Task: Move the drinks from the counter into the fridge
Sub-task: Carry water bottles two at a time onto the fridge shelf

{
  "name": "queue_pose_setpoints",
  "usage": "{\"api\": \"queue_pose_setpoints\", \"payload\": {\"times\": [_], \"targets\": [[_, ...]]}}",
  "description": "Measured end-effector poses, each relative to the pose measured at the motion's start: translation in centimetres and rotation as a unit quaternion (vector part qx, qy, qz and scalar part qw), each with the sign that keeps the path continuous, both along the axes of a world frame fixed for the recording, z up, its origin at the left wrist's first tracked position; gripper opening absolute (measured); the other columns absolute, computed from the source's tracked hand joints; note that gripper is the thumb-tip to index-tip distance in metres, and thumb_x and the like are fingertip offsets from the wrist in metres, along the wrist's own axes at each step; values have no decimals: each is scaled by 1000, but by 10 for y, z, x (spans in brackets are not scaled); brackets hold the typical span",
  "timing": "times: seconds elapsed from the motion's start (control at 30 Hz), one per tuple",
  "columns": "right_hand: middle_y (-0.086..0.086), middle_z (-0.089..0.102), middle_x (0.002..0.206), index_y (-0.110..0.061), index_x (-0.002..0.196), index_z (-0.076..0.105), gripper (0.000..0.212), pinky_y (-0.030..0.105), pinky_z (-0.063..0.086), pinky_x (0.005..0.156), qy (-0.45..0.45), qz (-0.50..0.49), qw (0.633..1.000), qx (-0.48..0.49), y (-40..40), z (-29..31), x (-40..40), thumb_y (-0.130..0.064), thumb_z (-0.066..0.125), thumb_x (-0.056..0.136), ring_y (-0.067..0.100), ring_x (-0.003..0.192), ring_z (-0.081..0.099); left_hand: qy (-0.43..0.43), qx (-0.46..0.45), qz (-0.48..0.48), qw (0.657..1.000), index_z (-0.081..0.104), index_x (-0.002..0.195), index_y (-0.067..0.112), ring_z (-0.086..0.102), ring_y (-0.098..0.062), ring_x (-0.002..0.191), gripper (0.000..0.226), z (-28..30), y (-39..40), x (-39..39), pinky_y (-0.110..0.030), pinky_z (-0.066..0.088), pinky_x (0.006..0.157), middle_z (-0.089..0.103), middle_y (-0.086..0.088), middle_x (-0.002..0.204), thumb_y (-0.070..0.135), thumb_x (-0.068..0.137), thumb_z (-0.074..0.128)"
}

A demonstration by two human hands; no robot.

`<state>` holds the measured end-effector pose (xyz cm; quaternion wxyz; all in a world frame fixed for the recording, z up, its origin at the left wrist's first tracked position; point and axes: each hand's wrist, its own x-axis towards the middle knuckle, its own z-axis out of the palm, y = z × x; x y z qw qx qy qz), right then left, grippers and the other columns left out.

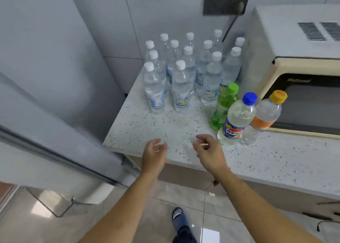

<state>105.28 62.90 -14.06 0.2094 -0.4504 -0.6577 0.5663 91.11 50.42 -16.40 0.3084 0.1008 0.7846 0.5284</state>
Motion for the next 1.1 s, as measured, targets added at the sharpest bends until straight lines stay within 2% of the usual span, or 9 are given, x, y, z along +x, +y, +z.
{"api": "queue_pose_setpoints", "payload": {"times": [0.07, 0.13, 0.33, 0.43, 0.6, 0.77, 0.87, 0.97, 1.1], "targets": [[-6, 62, 105, -23, 121, 59, 32, 29, 56, 72, 27, -4, 999, 26, 24, 13, -41, -30, 69, 91, 13, 85, 63, 17, 41, 83, 996, 53, 126, 33, 63, -4, 90, 36, 15, 35, -23, -27, 57, 70, 63, 8, 114, 32, 91, 64], [-7, 56, 121, -27, 133, 51, 50, 31, 55, 81, 33, -15, 998, 43, 49, 22, -74, -36, 71, 88, 7, 96, 59, 22, 76, 143, 986, 49, 133, 30, 60, -2, 92, 47, 29, 66, -46, -22, 49, 70, 61, 5, 125, 29, 90, 68], [-2, 45, 144, -28, 146, 33, 89, 42, 44, 109, 47, -20, 995, 84, 98, 28, -149, -43, 83, 73, 17, 130, 47, 29, 79, 212, 974, 23, 152, 35, 48, -21, 132, 92, 42, 128, -97, -27, 41, 86, 34, 0, 155, 28, 81, 80], [-7, 52, 135, -28, 139, 40, 86, 41, 45, 107, 52, -28, 992, 114, 108, 20, -169, -46, 84, 68, 15, 126, 50, 33, 69, 218, 973, 26, 150, 37, 50, -21, 126, 95, 42, 147, -109, -26, 43, 82, 35, 0, 152, 31, 75, 84], [-20, 57, 113, -36, 129, 41, 74, 22, 47, 84, 49, -40, 993, 101, 116, 7, -177, -48, 82, 69, 4, 103, 57, 57, 69, 184, 979, 46, 131, 33, 60, -19, 114, 73, 32, 155, -123, -40, 56, 93, 56, 5, 130, 39, 70, 86], [-41, 53, 101, -47, 121, 37, 66, 3, 41, 67, 67, -22, 993, 98, 111, 7, -163, -44, 81, 72, -24, 93, 50, 79, 96, 152, 980, 42, 132, 37, 60, -12, 109, 69, 26, 143, -111, -25, 52, 83, 59, 12, 124, 36, 76, 82], [-54, 48, 99, -47, 121, 36, 66, -4, 40, 67, 80, 5, 993, 86, 103, 8, -146, -38, 83, 75, -33, 94, 44, 90, 95, 130, 983, 34, 140, 37, 54, -8, 112, 76, 22, 126, -93, -14, 42, 78, 51, 17, 127, 36, 79, 79], [-35, 55, 103, -45, 123, 39, 66, 5, 41, 70, 79, 28, 995, 59, 95, 7, -124, -37, 84, 76, -26, 94, 50, 101, 84, 108, 985, 30, 146, 34, 48, -5, 112, 81, 19, 101, -73, -6, 34, 74, 47, 18, 126, 35, 81, 79], [-24, 56, 109, -44, 123, 40, 66, 16, 43, 78, 90, 51, 993, 53, 77, 8, -87, -34, 84, 76, -1, 100, 56, 108, 73, 93, 987, 37, 141, 35, 52, -4, 109, 75, 24, 64, -39, -9, 36, 78, 53, 18, 123, 38, 79, 78]]}}
